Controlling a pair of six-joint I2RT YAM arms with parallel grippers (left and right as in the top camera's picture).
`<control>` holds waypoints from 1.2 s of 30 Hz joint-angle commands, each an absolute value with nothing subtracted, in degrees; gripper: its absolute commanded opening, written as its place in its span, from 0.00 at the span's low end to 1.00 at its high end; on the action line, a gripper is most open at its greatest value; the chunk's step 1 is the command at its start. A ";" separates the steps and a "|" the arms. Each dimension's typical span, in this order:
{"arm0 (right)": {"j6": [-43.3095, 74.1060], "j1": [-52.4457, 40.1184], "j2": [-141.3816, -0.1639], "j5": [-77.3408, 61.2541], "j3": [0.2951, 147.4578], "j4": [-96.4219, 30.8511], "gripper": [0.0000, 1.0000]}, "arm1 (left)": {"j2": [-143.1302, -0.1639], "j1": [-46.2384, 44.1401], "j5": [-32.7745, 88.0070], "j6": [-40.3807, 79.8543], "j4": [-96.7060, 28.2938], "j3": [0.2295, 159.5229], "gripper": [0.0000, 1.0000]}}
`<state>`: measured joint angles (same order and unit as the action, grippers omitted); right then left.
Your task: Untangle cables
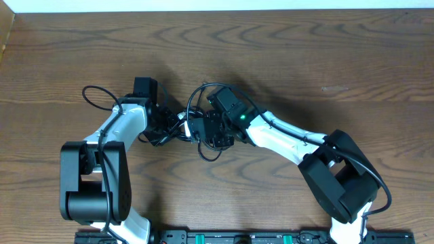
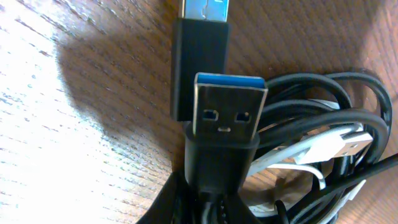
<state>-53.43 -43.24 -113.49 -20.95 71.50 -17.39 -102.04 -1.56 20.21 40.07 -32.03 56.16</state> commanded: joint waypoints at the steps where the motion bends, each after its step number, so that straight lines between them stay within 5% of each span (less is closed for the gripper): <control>1: -54.59 -43.94 -113.01 -21.28 71.07 -17.56 0.28 | -102.98 -1.30 15.79 39.51 -31.57 54.54 0.08; 14: -57.52 -44.31 -116.31 -17.56 71.07 -14.44 0.34 | -102.98 -1.30 15.79 39.51 -31.57 54.54 0.08; 36: -55.42 -47.24 -117.62 -19.64 71.02 -14.50 0.29 | -102.98 -1.30 15.79 39.51 -31.59 54.54 0.08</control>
<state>-56.95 -46.26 -115.94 -18.00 71.48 -14.70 -102.04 -1.56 19.55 40.05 -31.79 56.16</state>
